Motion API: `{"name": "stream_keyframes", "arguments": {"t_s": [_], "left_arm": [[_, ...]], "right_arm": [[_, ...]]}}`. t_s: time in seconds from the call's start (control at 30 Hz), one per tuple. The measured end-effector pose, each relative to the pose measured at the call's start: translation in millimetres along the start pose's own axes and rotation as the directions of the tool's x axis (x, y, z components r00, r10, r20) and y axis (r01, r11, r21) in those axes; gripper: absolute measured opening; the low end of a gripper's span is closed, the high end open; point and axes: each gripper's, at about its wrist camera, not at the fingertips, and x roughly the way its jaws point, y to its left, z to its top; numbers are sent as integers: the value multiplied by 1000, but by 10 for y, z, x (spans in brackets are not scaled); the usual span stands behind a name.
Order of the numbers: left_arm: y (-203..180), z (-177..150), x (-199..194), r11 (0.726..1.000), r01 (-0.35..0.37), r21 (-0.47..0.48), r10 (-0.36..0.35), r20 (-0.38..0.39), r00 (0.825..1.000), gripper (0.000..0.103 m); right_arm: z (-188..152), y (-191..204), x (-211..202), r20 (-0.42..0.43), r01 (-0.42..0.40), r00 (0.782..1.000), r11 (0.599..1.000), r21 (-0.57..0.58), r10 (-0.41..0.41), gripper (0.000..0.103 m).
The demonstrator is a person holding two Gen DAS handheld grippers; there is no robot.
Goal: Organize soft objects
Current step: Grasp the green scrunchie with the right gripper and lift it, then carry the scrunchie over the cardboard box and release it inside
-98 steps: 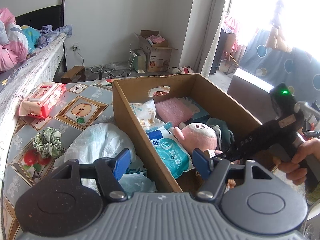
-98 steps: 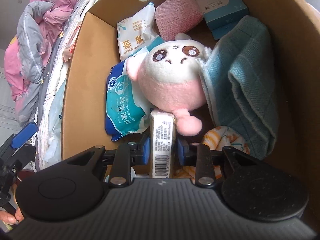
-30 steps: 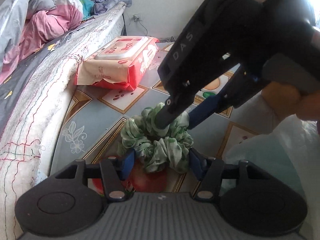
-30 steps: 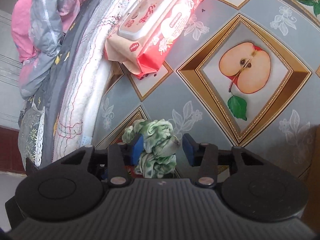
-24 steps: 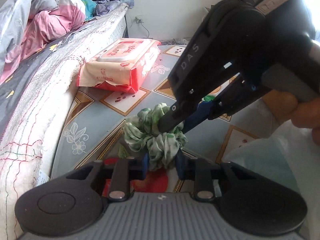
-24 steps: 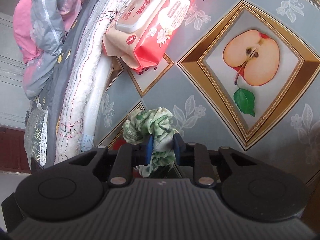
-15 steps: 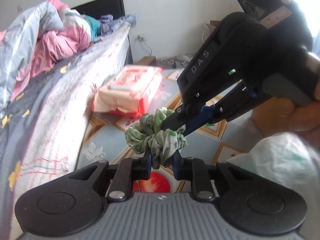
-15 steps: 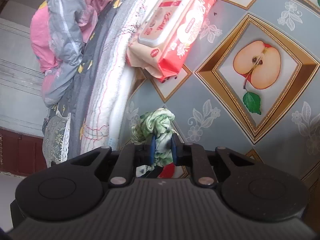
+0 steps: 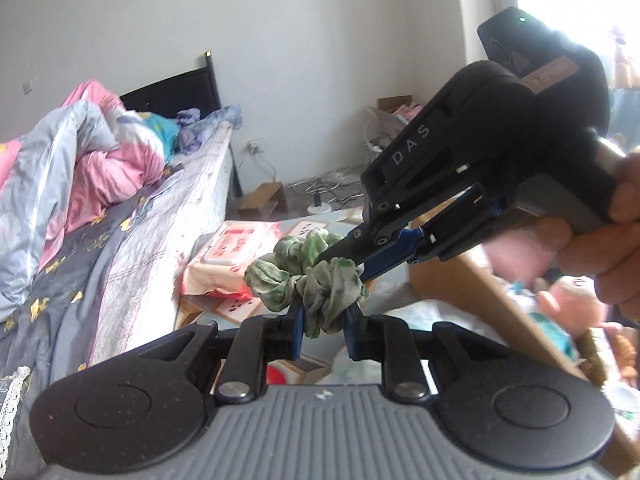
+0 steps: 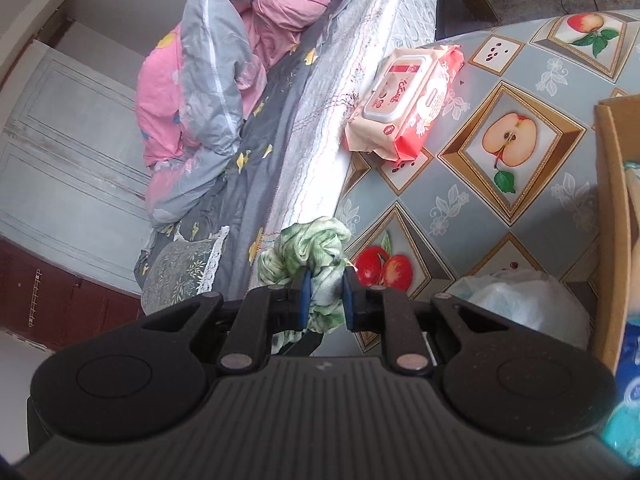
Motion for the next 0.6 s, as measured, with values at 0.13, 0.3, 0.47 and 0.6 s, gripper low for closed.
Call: {"name": "stream_keyframes", "arguments": {"t_s": [0.13,0.3,0.47,0.6], "left_arm": [[-341,-7,-208,995,97,27,-97,15,995,21],[-875,-48,-261,949,311,59,-311,-1,950,21],[-1575,-66,-182,864,492,106,-487,-69,871,21],[-2082,-123,-31,796,593,124,-576,-148,804,21]], "right_arm": [[-358,-114,-497,55,-2,998,1000,18,1,15],[-849,-474,-1262,134,40,990,996,77,-50,15],[-1390,-991,-2027,228,98,964,980,175,-137,15],[-1853,-1421,-2475,278,160,932,953,259,-232,15]]}}
